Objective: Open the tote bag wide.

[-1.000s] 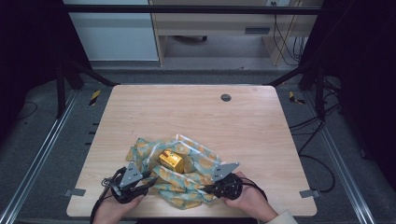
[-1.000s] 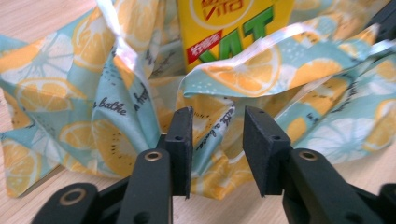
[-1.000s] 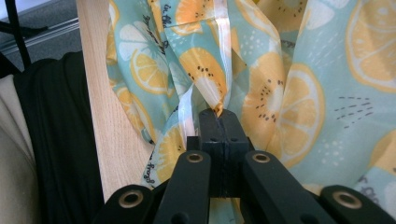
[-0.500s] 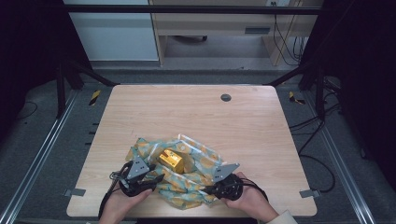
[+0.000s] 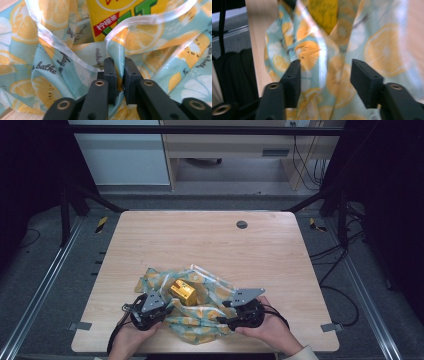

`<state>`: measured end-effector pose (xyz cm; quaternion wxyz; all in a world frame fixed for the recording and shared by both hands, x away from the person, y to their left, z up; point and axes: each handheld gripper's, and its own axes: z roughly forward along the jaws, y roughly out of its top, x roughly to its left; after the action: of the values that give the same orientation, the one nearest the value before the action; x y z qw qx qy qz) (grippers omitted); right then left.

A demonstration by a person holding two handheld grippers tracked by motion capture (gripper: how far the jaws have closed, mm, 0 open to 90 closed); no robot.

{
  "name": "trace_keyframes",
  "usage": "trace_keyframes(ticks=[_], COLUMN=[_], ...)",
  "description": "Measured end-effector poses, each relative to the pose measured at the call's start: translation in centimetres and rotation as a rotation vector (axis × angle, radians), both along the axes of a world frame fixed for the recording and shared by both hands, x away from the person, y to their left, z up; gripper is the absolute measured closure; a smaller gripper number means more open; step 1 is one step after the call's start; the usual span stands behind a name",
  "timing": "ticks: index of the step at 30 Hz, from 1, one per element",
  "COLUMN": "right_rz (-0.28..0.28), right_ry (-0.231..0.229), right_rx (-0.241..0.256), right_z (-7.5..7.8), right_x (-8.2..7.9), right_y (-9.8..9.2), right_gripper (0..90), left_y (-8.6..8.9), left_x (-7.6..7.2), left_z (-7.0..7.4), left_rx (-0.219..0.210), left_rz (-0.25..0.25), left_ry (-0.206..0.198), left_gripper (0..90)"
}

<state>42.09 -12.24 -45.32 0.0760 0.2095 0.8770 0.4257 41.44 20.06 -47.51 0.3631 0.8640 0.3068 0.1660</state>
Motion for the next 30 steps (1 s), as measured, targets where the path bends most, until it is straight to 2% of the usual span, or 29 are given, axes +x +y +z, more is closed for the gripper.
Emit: trace_keyframes(ticks=[5,11,17,21,25,30], right_rz=[-0.026,-0.029,-0.002,-0.010,-0.039,-0.063], right_ry=[-0.036,-0.058,-0.039,-0.034,-0.060,-0.071], right_rx=[0.026,0.042,0.038,0.027,0.014,-0.016], right_z=[1.9,3.9,4.2,4.1,4.5,4.7], right_x=[0.9,1.8,1.0,0.8,1.8,4.5], right_y=[-0.2,-0.3,-0.3,-0.5,0.0,2.1], right_gripper=[31.4,29.3,27.7,27.3,31.0,33.6], left_y=[-0.1,0.1,0.7,0.7,0.4,0.1], left_x=[-0.7,-1.4,-0.9,-1.0,-1.4,-1.6], left_z=[0.0,0.1,0.1,0.1,0.1,0.0], left_rx=[0.021,0.047,0.045,0.036,0.038,0.053], left_rz=[-0.031,-0.043,0.000,-0.015,-0.049,-0.066], left_ry=[0.003,-0.007,-0.015,-0.005,0.005,0.005], left_gripper=[87.9,88.7,88.4,88.7,88.7,88.8])
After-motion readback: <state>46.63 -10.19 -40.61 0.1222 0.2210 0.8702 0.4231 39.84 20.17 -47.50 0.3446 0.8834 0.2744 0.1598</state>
